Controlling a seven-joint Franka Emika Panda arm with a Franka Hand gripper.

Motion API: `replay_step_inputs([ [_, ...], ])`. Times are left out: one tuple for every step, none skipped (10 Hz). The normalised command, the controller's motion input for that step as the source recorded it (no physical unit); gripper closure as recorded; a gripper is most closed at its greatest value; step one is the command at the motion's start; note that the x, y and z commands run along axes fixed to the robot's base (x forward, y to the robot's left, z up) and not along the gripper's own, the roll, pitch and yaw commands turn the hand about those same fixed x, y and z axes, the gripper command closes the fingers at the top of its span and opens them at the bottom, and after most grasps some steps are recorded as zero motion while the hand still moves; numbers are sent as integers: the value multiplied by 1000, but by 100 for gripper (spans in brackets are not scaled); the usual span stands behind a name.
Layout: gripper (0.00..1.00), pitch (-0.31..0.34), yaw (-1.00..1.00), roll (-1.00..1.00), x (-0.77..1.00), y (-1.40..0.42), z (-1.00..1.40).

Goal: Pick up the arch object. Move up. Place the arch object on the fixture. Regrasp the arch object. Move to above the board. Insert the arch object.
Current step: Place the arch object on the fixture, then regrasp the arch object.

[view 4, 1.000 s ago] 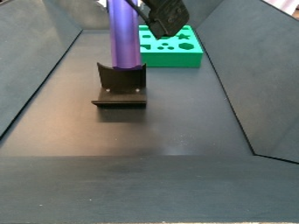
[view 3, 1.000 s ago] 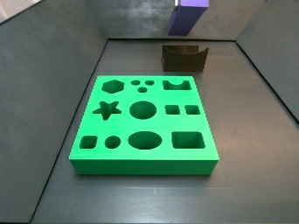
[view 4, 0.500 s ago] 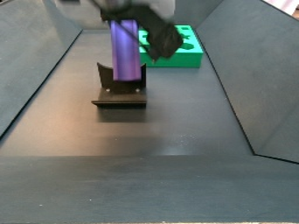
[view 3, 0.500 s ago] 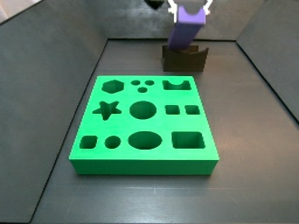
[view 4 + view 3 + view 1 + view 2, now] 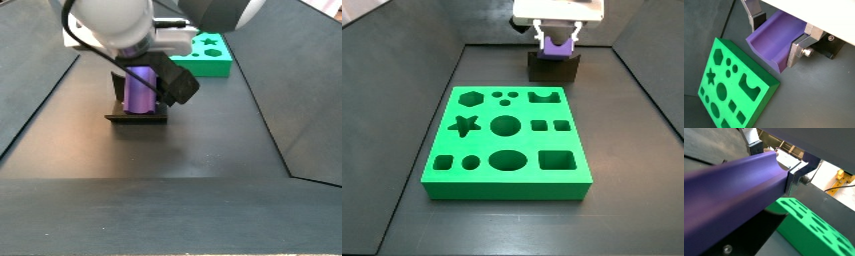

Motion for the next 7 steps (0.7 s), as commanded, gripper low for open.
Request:
replay_step_inputs([
  [100, -112, 1, -73, 29, -10, -176],
  [0, 0, 0, 0, 0, 0, 0],
  [0, -19, -52, 29, 0, 0, 1000],
  [0, -17, -47, 31, -3, 2, 1000],
  [0, -10, -28, 39, -19, 6, 1000],
  [0, -4, -10, 42, -26, 6, 1000],
  [0, 8, 1, 43, -34, 10, 1000],
])
